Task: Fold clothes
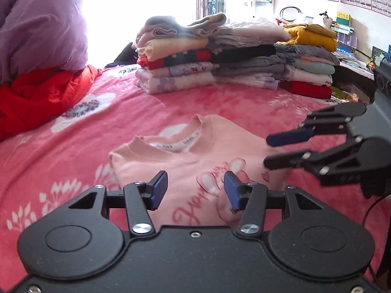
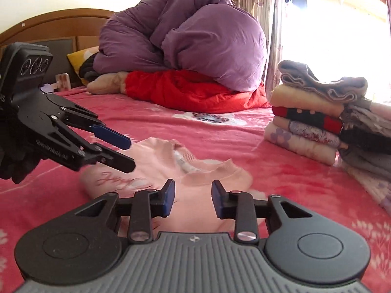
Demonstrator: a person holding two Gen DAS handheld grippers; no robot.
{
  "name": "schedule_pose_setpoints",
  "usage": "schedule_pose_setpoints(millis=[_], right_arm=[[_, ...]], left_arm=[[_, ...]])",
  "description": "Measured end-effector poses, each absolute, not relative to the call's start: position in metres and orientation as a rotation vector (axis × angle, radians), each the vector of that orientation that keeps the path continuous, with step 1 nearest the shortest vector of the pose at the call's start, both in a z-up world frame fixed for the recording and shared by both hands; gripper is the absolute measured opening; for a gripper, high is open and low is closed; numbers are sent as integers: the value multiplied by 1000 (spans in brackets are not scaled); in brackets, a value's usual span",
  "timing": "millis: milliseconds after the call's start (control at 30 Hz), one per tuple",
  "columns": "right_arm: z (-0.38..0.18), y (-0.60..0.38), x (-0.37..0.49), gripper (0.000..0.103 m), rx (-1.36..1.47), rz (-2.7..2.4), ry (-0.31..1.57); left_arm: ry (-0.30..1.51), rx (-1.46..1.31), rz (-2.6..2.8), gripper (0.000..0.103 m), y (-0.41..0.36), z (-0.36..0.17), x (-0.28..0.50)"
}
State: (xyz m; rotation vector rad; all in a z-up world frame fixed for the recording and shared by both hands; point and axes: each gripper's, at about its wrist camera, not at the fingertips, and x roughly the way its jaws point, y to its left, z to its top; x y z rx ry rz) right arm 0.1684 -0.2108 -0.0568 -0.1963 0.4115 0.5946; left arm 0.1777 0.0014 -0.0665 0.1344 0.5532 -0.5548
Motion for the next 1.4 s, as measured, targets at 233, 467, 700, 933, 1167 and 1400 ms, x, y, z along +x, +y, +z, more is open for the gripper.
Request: schedule_pose_setpoints(millis=[233,467,700,933,1167,1400], right_arm=[[-92,-210,185,32,-118,563,537],[-103,-208,186,33,-95,560,571],[-82,-240,168,53,148,509,536],[-108,-272,196,66,497,455,655],[-129,-266,231,74,656,438,717],[-124,-239,246,70,552,467,721]], left_arm=[[644,158,-523,50,-7,-96,188],[649,121,-527,51,-4,-101,184],[563,-204,-453,60,47,-68,171],[721,-537,-359,66,74,-103,208],[761,-668,-364,69,70,-128,232],[762,-748,-425,37,68,-137,239]])
